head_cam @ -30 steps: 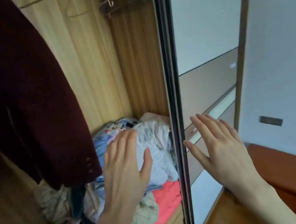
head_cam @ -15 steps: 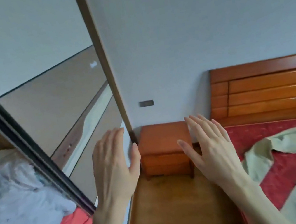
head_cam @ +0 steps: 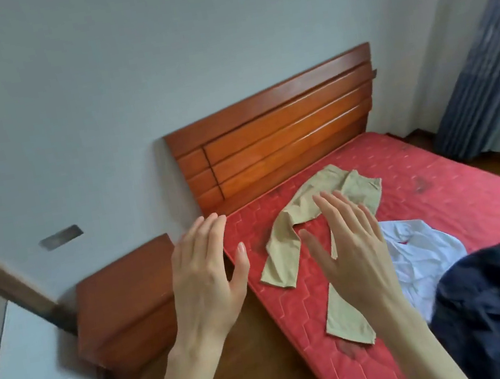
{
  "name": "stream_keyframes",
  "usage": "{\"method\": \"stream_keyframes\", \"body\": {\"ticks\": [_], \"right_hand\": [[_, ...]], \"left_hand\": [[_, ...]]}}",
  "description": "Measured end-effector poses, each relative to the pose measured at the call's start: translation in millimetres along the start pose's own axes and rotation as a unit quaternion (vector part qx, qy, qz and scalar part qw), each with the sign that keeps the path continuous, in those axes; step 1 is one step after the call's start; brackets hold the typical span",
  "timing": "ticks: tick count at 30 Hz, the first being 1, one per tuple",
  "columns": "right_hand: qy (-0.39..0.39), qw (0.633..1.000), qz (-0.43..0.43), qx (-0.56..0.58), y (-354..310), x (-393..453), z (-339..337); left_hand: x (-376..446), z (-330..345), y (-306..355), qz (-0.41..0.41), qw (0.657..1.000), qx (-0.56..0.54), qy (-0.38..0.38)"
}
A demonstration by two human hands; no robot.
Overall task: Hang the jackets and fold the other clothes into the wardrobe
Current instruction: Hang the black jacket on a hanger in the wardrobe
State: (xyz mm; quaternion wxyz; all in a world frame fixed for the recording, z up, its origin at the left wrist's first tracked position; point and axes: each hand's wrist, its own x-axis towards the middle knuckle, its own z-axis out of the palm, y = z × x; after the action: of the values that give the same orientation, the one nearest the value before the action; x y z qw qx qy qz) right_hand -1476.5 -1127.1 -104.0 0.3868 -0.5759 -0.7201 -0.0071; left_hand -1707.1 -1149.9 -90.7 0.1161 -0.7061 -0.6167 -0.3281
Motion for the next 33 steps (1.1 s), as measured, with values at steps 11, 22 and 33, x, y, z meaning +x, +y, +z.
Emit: {"method": "stream_keyframes", "body": {"ticks": [11,22,33], "right_hand": [[0.095,0.968,0.170,-0.158,94.0,7.1,-35.1],[0.156,0.877,0.340,-0.303,167.2,-59.8,-107.8],[0.136,0.833,0.454,-0.287,263.0,-165.5,-130.0]], "left_hand": [[99.4,138.0,61.6,0.150,0.969,-0.172,-0.089],[129.5,250.5,193.2,0.265,0.899,-0.313,-0.153],[31.4,335.3,314.1,0.333,0.841,-0.347,-0.247]]}}
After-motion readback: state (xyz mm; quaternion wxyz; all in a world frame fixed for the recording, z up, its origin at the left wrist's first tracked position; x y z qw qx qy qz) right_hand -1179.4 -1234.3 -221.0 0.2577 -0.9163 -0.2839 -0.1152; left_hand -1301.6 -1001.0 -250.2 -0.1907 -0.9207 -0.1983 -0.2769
